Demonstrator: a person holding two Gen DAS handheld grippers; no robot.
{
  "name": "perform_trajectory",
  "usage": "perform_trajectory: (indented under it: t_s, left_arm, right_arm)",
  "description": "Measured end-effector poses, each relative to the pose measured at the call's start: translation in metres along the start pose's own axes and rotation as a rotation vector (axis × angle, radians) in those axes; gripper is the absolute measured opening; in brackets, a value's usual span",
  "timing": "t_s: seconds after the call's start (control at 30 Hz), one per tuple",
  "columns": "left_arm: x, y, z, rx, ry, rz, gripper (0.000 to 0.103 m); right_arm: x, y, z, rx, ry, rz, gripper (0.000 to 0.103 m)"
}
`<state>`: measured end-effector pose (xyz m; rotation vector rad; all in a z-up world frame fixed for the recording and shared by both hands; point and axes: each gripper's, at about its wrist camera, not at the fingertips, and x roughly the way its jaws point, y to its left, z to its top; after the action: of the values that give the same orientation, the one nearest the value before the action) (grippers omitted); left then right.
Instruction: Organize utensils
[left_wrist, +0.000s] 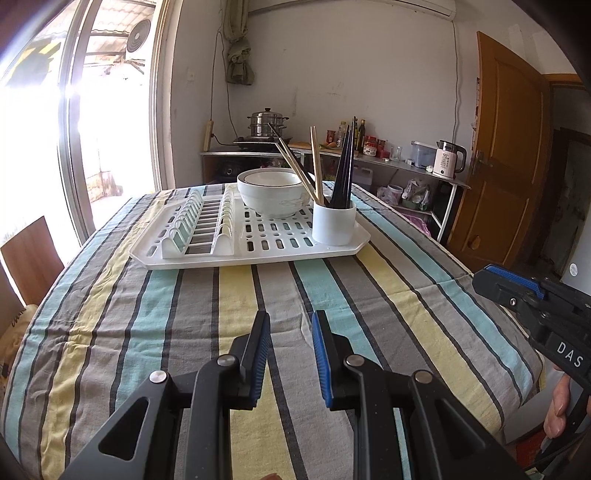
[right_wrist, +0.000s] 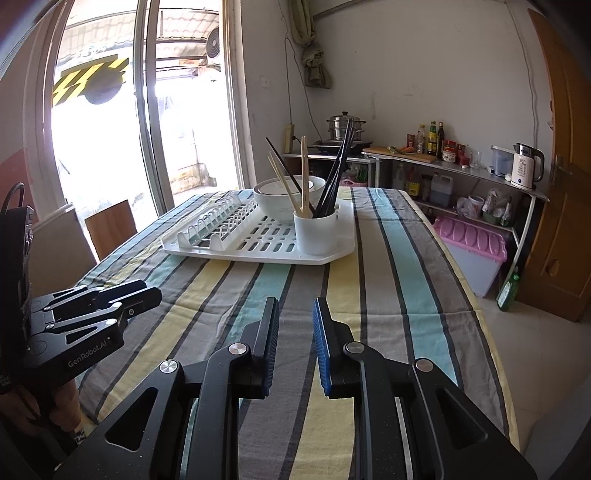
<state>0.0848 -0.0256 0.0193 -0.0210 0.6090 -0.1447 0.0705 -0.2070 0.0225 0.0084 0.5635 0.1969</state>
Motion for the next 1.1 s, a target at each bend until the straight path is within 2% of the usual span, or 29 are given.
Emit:
perform_trajectory:
  t_s: [1.1]
  left_arm:
    - [0.0101,-0.0092,-0.0050,0.028,0.038,-0.004,0.023]
  right_arm:
    - [0.0073,0.0014,-0.0037,0.000,0.023,0.012,0.019]
